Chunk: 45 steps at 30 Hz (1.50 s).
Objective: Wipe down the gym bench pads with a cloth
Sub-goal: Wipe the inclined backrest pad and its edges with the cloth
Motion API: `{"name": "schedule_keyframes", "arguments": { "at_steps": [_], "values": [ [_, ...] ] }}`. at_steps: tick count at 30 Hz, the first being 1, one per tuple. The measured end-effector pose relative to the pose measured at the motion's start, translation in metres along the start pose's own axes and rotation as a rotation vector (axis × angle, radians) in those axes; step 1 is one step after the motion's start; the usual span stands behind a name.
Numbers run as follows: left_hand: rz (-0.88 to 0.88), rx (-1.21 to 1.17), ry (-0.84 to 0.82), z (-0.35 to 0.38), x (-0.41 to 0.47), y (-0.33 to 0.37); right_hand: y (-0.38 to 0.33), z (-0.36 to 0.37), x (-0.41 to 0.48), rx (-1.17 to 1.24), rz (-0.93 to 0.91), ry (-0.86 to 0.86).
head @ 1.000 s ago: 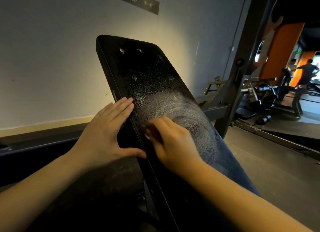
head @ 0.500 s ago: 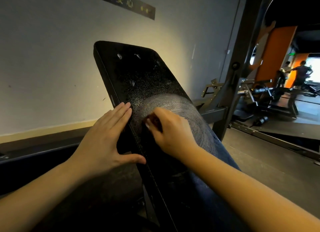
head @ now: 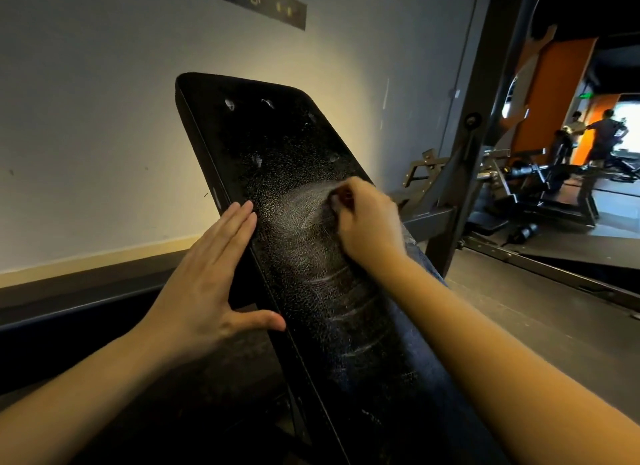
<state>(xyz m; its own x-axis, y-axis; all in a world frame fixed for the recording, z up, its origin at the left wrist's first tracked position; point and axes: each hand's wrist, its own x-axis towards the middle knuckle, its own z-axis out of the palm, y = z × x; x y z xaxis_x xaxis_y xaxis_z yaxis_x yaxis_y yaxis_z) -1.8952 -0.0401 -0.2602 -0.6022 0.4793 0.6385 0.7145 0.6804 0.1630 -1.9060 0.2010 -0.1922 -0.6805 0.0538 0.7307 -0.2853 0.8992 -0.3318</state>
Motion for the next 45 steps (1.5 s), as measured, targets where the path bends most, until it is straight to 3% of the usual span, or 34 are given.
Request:
{"name": "schedule_keyframes", "arguments": {
  "at_steps": [3, 5, 9, 11, 13, 15, 17, 19, 22, 24, 26, 29, 31, 33, 36, 38, 40, 43, 45],
  "values": [
    [0.006, -0.019, 0.017, -0.005, 0.0, 0.0, -0.063, 0.018, -0.04, 0.114, -0.394, -0.056],
    [0.01, -0.015, 0.027, -0.006, 0.0, 0.0, -0.051, 0.016, -0.037, 0.04, -0.443, -0.046],
    [-0.001, -0.013, 0.014, -0.004, 0.0, 0.002, 0.041, -0.003, 0.031, -0.224, 0.112, 0.0],
    [-0.007, -0.025, 0.009, -0.005, 0.0, 0.002, 0.046, -0.004, 0.041, -0.204, 0.242, 0.048],
    [-0.002, -0.016, 0.014, -0.007, 0.001, 0.002, -0.003, 0.011, 0.019, -0.078, 0.101, -0.004],
    [-0.007, -0.019, 0.016, -0.008, 0.0, 0.003, -0.054, 0.022, -0.024, 0.048, -0.196, -0.085],
    [-0.012, -0.027, 0.019, -0.009, 0.0, 0.002, -0.058, 0.018, -0.048, 0.072, -0.376, -0.102],
    [0.001, 0.0, 0.012, -0.009, 0.0, 0.001, -0.019, 0.006, -0.031, -0.044, -0.243, -0.033],
    [-0.01, 0.015, -0.002, -0.008, 0.001, 0.003, 0.06, -0.01, 0.01, -0.247, 0.171, 0.015],
    [-0.021, 0.013, -0.015, -0.009, 0.001, 0.004, 0.063, -0.013, 0.011, -0.256, 0.252, 0.062],
    [-0.027, 0.017, -0.03, -0.011, 0.001, 0.006, 0.021, -0.004, -0.011, -0.181, 0.169, 0.025],
    [-0.027, 0.039, -0.056, -0.016, 0.002, 0.006, -0.047, 0.002, -0.076, 0.002, -0.237, -0.084],
    [-0.024, 0.063, -0.073, -0.018, 0.002, 0.006, -0.042, -0.004, -0.097, 0.026, -0.382, -0.11],
    [-0.031, 0.07, -0.089, -0.019, 0.002, 0.008, -0.001, -0.011, -0.082, -0.068, -0.241, -0.042],
    [-0.048, 0.052, -0.103, -0.021, 0.003, 0.012, 0.073, -0.027, -0.044, -0.271, 0.214, -0.008],
    [-0.061, 0.041, -0.114, -0.021, 0.002, 0.014, 0.079, -0.031, -0.041, -0.292, 0.331, 0.049],
    [-0.068, 0.022, -0.112, -0.021, 0.003, 0.014, 0.034, -0.023, -0.057, -0.227, 0.261, 0.045],
    [-0.075, 0.028, -0.085, -0.02, -0.002, 0.015, -0.04, -0.007, -0.112, -0.015, -0.171, -0.089],
    [-0.093, 0.018, -0.053, -0.019, -0.01, 0.021, -0.036, -0.012, -0.127, 0.022, -0.344, -0.108]
  ]
}}
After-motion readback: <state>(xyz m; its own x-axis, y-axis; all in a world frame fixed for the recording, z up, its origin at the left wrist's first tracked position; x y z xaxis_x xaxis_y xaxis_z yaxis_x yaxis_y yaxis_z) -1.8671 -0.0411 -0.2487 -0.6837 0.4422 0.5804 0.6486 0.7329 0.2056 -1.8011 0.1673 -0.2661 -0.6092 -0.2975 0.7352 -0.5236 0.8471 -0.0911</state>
